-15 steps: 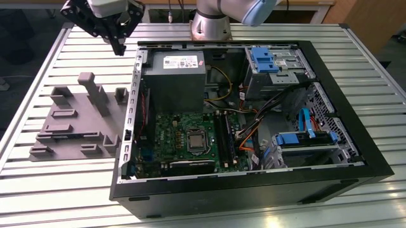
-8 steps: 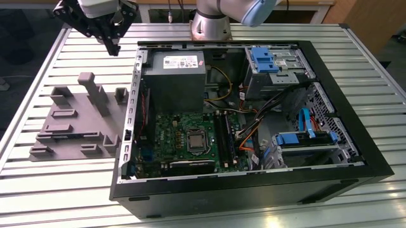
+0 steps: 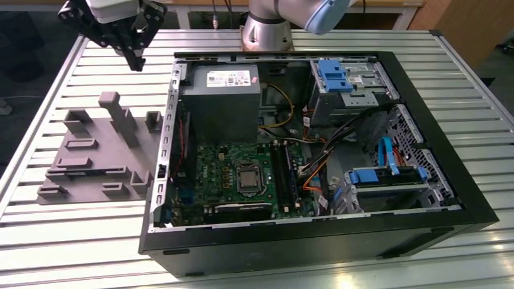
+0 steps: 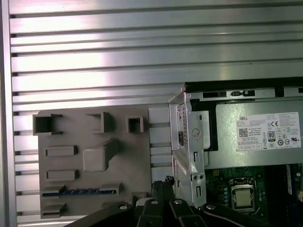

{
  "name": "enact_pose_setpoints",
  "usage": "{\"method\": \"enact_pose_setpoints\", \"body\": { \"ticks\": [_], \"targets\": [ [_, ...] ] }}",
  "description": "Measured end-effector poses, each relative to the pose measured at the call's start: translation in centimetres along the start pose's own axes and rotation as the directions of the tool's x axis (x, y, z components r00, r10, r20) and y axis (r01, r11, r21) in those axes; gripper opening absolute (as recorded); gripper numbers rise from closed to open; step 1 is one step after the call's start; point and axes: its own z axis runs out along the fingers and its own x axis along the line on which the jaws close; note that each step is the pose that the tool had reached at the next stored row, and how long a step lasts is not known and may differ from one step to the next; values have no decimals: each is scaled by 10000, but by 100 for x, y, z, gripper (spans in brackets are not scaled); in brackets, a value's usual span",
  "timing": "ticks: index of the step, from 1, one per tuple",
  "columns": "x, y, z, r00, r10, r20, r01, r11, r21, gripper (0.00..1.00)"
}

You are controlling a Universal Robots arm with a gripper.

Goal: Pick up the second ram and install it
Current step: 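Reach for the second ram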

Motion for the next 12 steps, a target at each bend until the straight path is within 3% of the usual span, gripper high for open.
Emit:
{"method": "enact_pose_setpoints", "body": {
  "ticks": [12],
  "targets": [
    [86, -7, 0, 10000, 1, -38, -1, 10000, 4, 11]
  ]
}}
